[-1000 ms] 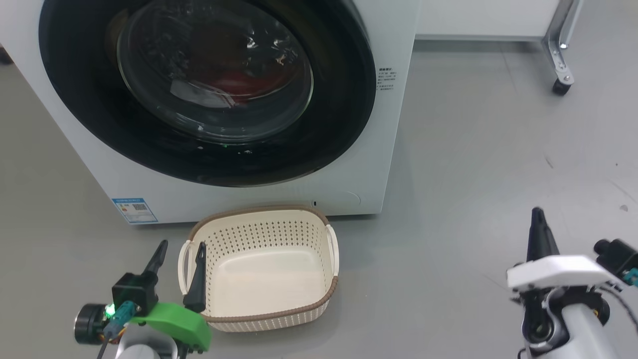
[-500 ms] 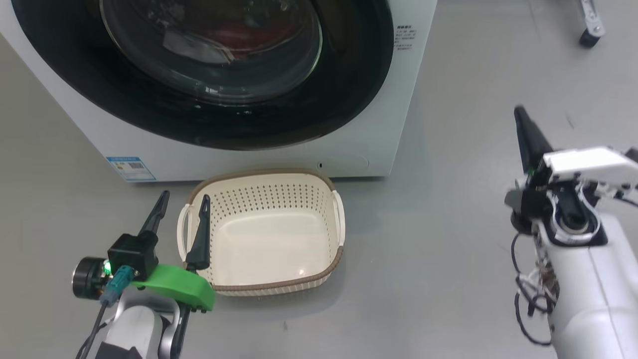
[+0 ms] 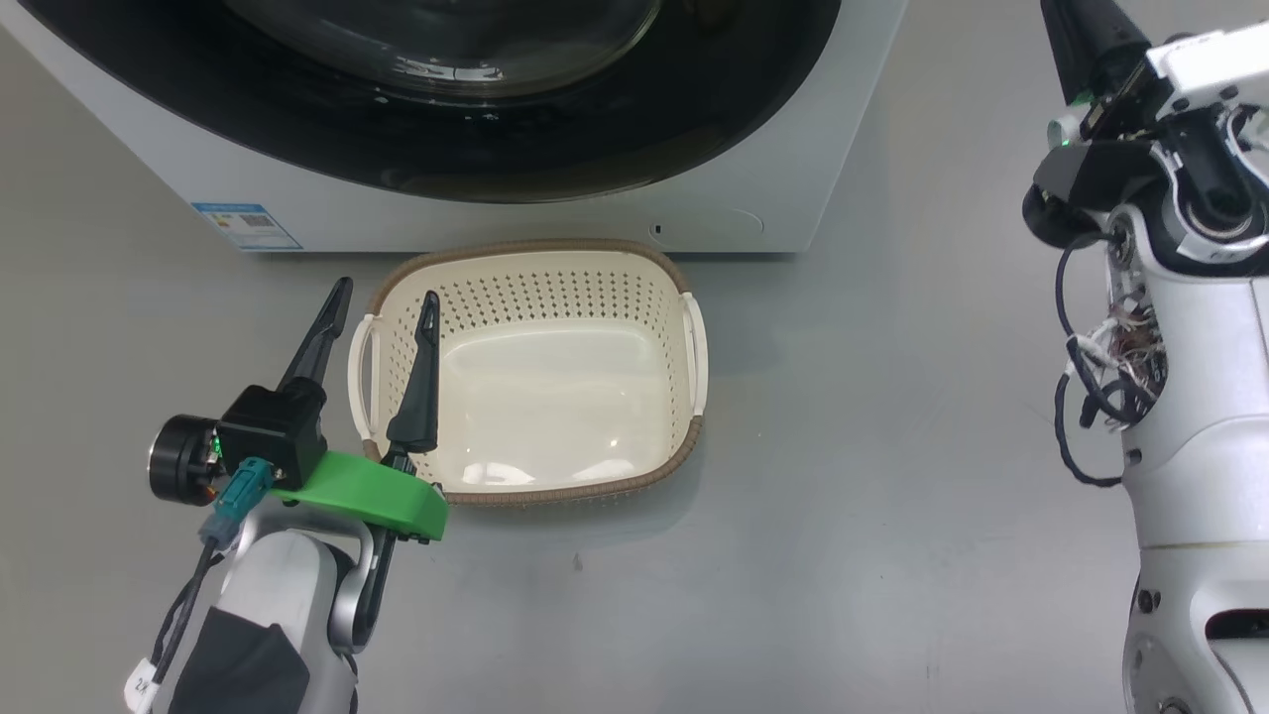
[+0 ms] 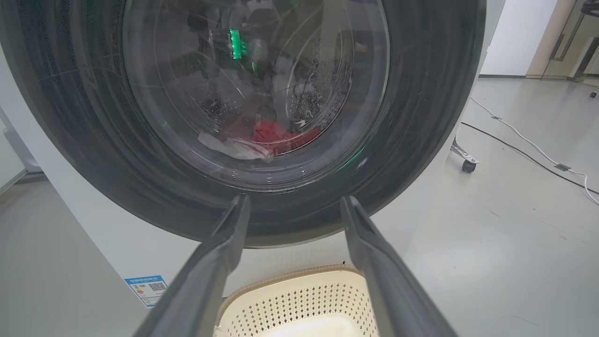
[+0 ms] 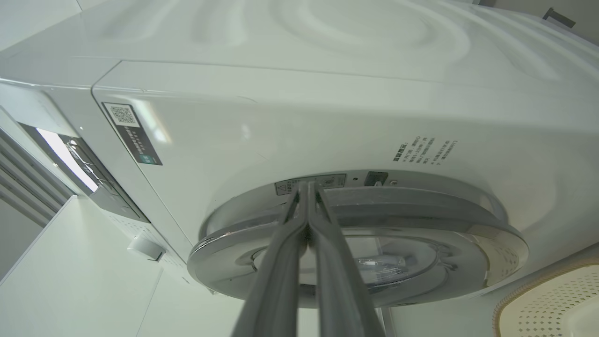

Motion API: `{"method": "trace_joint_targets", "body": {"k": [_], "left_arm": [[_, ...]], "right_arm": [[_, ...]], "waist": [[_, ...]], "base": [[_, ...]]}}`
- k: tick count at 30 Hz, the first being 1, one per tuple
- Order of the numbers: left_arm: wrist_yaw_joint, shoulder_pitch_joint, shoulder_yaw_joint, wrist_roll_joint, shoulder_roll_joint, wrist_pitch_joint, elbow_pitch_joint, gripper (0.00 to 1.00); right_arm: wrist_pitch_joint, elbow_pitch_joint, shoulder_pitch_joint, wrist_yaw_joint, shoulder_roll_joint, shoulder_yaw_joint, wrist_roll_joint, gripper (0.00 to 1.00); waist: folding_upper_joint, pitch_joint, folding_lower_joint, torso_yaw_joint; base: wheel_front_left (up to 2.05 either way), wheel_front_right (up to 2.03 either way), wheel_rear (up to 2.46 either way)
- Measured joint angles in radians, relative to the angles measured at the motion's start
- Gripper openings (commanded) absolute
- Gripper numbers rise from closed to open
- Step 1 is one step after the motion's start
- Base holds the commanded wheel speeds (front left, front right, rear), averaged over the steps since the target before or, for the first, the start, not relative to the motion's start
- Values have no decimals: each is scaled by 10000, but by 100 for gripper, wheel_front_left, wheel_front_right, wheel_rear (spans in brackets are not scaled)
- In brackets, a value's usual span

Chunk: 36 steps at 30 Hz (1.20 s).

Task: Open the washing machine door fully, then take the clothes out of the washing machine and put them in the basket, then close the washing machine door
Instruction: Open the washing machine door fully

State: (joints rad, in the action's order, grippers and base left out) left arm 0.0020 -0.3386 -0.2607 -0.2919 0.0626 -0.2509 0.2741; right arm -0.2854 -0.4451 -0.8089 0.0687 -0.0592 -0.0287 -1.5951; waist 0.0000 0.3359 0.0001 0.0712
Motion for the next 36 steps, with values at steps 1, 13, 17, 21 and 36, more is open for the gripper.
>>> {"method": "trace_joint_targets", "body": {"k": [1, 13, 17, 21, 36], "left_arm": [[-33, -65, -19, 27, -27, 0, -17, 100], [-176, -613, -295, 75, -155, -12, -127, 100], [-178, -734, -307, 75, -188, -12, -77, 100], [-178, -776, -303, 77, -203, -12, -77, 100], [-176, -981, -297, 77, -297, -12, -50, 100]], "right_arm": [[-71, -59, -218, -29, -35, 23, 0, 0], [-878, -794, -2254, -621, -543, 723, 525, 0], [-1106, -1060, -2685, -633, -673, 957, 671, 0], [-1250, -1290, -3124, -642, -631, 1034, 667, 0], [-1829, -2368, -4030, -711, -704, 1164, 629, 0]], "waist": [[0, 109, 0, 25], [0, 1145, 1, 497], [0, 1370, 0, 729], [0, 1551, 0, 950], [0, 1853, 0, 1324]], "base": [[0, 0, 0], [0, 0, 0], [0, 0, 0], [0, 0, 0], [0, 0, 0]]}}
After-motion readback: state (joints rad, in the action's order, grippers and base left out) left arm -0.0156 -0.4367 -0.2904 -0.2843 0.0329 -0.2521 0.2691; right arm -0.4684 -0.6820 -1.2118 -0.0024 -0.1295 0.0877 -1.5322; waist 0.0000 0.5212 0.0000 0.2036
